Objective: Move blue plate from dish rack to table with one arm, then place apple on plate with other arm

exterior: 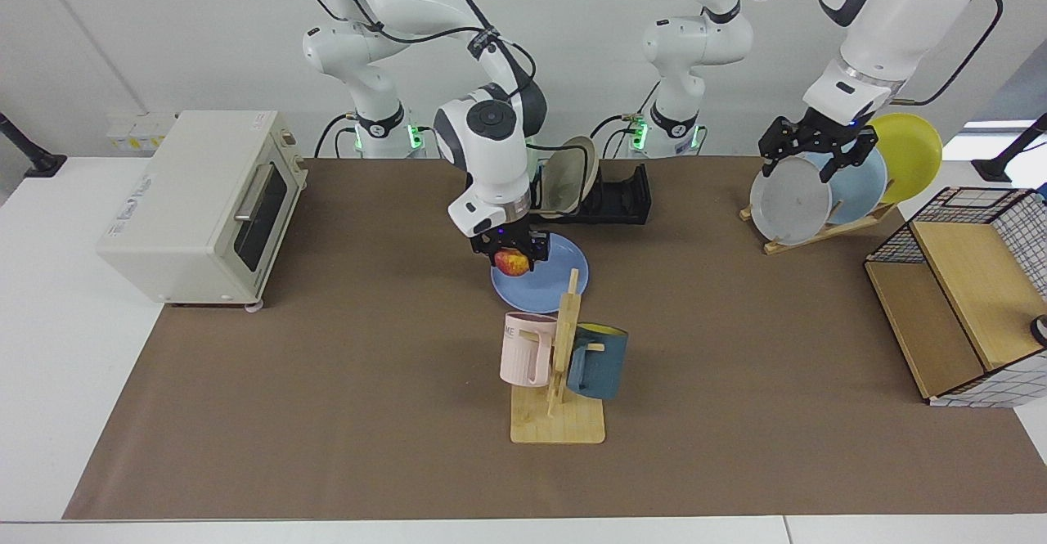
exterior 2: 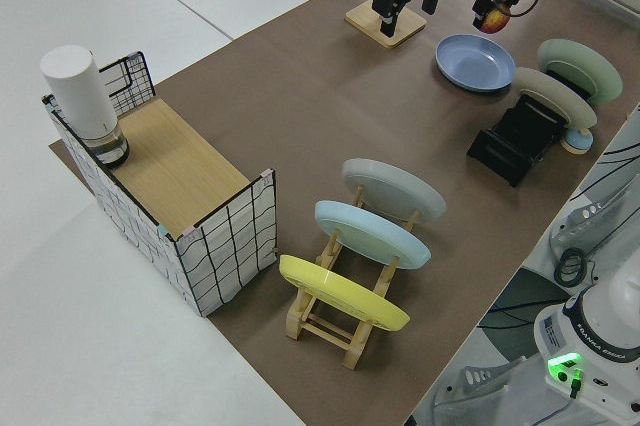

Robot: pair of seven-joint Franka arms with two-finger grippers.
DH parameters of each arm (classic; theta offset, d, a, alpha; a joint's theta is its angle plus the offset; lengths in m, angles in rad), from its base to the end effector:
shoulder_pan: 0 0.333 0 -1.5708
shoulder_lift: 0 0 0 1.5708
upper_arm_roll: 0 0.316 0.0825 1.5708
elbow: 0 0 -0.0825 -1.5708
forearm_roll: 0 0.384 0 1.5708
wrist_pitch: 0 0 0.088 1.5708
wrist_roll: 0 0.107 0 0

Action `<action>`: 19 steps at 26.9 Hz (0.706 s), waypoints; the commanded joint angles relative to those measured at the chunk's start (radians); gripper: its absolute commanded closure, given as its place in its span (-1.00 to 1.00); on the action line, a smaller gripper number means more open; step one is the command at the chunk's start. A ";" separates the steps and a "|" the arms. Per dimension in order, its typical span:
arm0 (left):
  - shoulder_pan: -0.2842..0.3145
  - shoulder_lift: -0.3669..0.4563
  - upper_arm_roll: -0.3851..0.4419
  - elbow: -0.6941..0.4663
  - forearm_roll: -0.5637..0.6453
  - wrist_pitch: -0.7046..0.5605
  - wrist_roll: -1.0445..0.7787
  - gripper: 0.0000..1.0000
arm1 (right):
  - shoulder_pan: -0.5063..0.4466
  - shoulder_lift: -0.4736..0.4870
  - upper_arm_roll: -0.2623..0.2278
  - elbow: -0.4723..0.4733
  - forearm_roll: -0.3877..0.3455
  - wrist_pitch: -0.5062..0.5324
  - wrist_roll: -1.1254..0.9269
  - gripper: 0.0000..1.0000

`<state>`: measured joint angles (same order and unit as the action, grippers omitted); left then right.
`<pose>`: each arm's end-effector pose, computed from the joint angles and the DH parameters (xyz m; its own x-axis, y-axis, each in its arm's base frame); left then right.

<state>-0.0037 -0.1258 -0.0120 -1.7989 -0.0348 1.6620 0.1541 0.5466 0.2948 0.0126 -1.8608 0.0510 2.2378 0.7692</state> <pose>0.5193 -0.0119 0.5918 0.9862 -0.1657 -0.0059 -0.1654 -0.9856 0.0344 0.5360 0.3367 0.3688 0.9706 -0.2394 0.0263 -0.2362 -0.9676 -0.0898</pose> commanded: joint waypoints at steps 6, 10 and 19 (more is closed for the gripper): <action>-0.015 -0.009 0.009 -0.010 -0.001 0.001 0.012 -1.00 | 0.030 0.073 -0.005 0.052 0.018 0.017 0.074 0.77; -0.010 -0.006 0.009 -0.007 0.001 0.018 0.012 -1.00 | 0.039 0.092 -0.005 0.051 0.046 0.034 0.078 0.76; -0.002 0.037 0.010 0.042 0.012 0.042 0.007 -1.00 | 0.061 0.124 -0.005 0.035 0.058 0.048 0.081 0.68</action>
<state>-0.0087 -0.1208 -0.0054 -1.7982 -0.0317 1.6953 0.1541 0.5997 0.3930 0.0121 -1.8310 0.0978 2.2665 0.8229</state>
